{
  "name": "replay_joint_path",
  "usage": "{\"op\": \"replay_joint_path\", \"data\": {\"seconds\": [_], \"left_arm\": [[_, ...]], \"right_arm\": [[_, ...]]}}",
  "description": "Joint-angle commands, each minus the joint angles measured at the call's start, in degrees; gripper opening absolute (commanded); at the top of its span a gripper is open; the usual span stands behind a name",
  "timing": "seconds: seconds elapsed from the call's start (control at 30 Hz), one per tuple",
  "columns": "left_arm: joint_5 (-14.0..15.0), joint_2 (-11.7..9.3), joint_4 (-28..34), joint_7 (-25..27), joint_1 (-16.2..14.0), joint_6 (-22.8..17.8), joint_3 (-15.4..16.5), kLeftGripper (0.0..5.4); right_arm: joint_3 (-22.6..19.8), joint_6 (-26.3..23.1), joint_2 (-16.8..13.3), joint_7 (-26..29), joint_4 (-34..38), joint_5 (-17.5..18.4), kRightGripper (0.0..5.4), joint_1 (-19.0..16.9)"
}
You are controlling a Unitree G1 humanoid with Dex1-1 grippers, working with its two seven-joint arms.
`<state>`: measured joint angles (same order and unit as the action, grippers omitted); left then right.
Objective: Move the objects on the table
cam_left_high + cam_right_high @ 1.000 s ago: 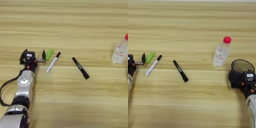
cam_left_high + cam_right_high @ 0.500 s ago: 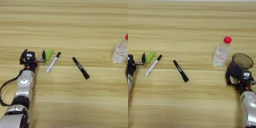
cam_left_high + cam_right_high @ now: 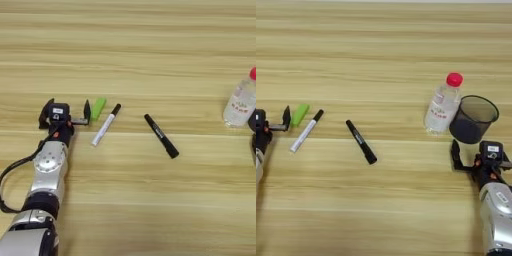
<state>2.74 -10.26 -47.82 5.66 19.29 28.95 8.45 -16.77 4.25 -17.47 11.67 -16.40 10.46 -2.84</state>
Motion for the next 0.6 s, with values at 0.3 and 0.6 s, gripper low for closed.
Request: {"op": "replay_joint_path", "data": {"seconds": [0.3,0.6], "left_arm": [[-0.06,-0.43,-0.91,0.12,0.80,-0.51,0.10,5.40],[-0.09,-0.38,-0.96,0.10,0.80,-0.43,0.12,5.40]], "right_arm": [[-0.89,-3.82,-0.26,-1.73,14.51,-0.21,5.38,-5.24],[-0.39,-5.31,0.07,-2.21,24.60,-0.68,5.38,-7.31]]}}
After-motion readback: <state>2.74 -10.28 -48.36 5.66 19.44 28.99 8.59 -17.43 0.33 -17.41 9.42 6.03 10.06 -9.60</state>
